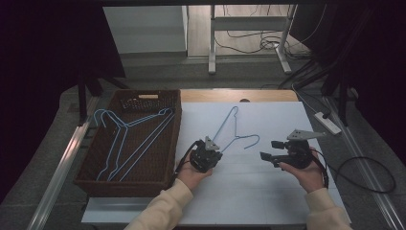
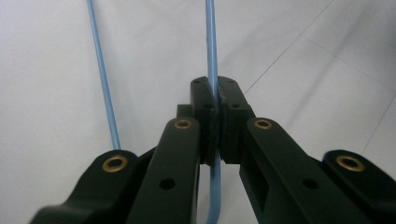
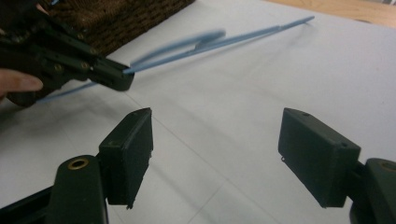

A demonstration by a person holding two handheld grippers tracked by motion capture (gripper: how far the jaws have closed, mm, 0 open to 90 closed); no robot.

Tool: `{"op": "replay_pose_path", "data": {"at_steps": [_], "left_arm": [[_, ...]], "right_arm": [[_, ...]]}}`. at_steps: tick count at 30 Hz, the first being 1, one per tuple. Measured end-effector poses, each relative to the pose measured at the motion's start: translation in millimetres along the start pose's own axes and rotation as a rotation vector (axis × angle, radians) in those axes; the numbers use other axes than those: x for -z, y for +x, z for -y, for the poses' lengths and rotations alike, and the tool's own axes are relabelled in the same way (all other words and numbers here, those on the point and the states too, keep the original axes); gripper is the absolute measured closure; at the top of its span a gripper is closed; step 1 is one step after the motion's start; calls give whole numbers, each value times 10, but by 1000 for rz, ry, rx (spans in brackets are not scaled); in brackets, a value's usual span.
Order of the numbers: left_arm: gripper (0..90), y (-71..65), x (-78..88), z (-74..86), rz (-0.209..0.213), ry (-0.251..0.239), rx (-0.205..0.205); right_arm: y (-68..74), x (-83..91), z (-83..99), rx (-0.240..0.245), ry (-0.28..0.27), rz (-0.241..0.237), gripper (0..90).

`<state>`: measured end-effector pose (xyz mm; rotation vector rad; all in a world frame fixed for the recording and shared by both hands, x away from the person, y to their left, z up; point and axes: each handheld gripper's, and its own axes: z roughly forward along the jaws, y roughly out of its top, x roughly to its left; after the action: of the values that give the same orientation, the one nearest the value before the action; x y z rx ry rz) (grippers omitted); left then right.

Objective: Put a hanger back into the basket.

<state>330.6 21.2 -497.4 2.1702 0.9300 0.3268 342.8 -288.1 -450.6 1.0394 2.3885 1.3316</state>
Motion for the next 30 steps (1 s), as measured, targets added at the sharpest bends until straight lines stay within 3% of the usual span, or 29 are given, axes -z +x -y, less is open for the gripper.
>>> {"op": "replay_pose_path", "data": {"at_steps": [14, 21, 26, 30], "left_arm": [[871, -46, 228, -61, 10, -86, 17], [870, -91, 350, -104, 58, -123, 34], [870, -137, 513, -190, 76, -153, 21], [870, -121, 652, -234, 111, -186, 36]], "right_arm": [[91, 21, 430, -41, -4, 35, 271], [89, 50, 578, -41, 19, 55, 273], [76, 68, 606, -44, 17, 60, 269], [73, 75, 615, -39, 12, 61, 269]]}}
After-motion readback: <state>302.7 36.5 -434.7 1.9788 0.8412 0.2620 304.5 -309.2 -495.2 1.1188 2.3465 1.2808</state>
